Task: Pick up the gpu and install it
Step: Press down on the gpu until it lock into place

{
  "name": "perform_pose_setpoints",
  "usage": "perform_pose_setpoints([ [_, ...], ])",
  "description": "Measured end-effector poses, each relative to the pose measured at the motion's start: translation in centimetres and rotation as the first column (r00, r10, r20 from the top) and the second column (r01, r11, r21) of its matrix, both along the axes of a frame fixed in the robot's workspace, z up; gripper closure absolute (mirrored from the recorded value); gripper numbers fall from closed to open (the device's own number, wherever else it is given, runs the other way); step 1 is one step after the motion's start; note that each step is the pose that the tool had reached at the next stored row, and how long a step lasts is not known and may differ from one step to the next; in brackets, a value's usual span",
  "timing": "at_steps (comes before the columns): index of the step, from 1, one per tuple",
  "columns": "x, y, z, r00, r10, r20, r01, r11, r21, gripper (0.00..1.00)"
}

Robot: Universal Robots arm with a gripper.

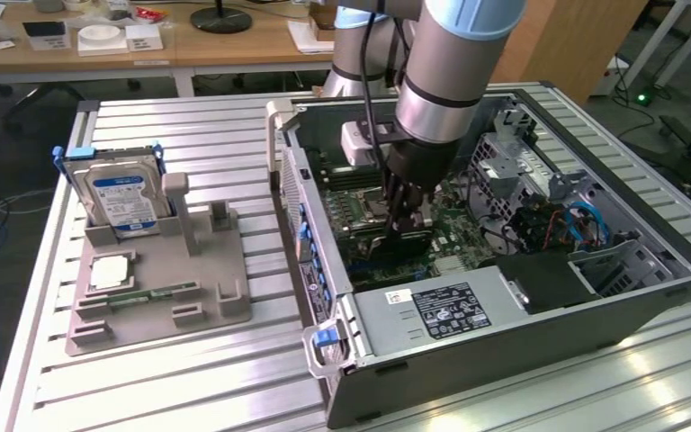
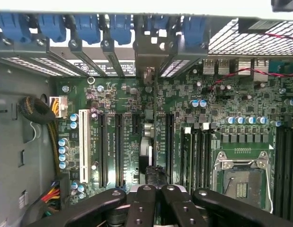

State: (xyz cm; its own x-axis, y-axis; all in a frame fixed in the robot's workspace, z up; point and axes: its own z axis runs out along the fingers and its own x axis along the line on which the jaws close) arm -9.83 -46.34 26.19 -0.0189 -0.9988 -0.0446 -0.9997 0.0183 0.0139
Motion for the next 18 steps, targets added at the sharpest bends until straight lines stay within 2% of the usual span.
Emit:
perform_pose_setpoints([
  [3,0.0,0.0,-0.23,1.0,0.0,0.0003,0.0,1.0,0.0019,0.89],
  [5,0.0,0.04,-0.02,1.0,0.0,0.0011,0.0,1.0,0.0044,0.89],
  [6,0.0,0.05,0.18,1.0,0.0,0.0016,0.0,1.0,0.0057,0.89],
  [8,0.0,0.02,1.07,1.0,0.0,0.0006,0.0,1.0,0.0027,0.89],
  [10,0.0,0.01,1.86,1.0,0.0,0.0006,0.0,1.0,0.0029,0.89],
  [13,-0.2,0.01,2.31,1.0,0.0,0.0006,0.0,1.0,0.0029,0.89],
  [18,-2.0,0.02,2.57,1.0,0.0,0.0005,0.0,1.0,0.0028,0.89],
])
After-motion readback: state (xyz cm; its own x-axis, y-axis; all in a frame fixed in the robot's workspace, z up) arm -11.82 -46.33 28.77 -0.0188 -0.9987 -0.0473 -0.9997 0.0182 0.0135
